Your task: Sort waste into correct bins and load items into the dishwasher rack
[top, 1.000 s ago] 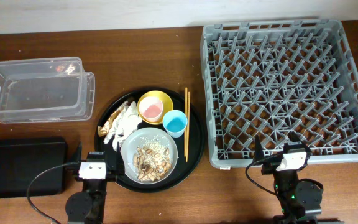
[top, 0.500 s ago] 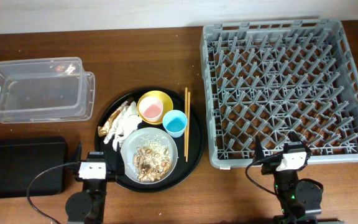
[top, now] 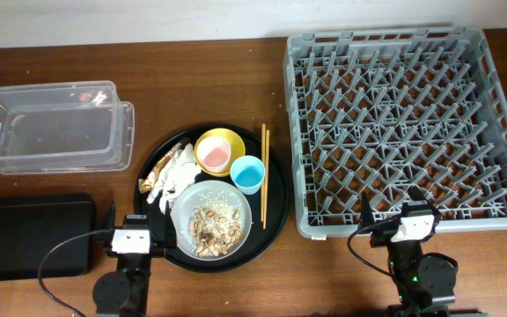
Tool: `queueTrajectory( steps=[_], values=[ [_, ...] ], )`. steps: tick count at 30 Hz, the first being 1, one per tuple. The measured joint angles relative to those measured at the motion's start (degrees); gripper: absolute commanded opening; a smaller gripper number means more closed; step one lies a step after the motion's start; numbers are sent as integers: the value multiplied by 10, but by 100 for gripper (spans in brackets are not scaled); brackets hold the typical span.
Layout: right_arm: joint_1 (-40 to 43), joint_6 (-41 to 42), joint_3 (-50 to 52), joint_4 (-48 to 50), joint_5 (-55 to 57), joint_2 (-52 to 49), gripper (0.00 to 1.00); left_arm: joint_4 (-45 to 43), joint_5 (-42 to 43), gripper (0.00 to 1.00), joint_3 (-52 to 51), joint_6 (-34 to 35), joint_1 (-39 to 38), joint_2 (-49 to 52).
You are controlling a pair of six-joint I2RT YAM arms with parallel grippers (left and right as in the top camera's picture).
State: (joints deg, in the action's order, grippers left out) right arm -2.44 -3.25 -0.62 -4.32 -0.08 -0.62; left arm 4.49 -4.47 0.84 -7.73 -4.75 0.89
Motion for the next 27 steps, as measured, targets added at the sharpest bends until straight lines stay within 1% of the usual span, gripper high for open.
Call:
queueTrajectory(
  steps=[24, 25, 26, 27],
  values=[
    [0, 0, 0, 0, 0, 0, 98, 0, 0, 99, 0, 0, 0, 0],
    [0, 0, 0, 0, 0, 0, 98, 0, 4, 99, 0, 0, 0, 0],
    [0, 0, 0, 0, 0, 0, 99, 0, 26, 100, 0, 3, 0, 0],
    [0, 0, 0, 0, 0, 0, 98, -5, 73, 99, 0, 15, 0, 0]
  ],
)
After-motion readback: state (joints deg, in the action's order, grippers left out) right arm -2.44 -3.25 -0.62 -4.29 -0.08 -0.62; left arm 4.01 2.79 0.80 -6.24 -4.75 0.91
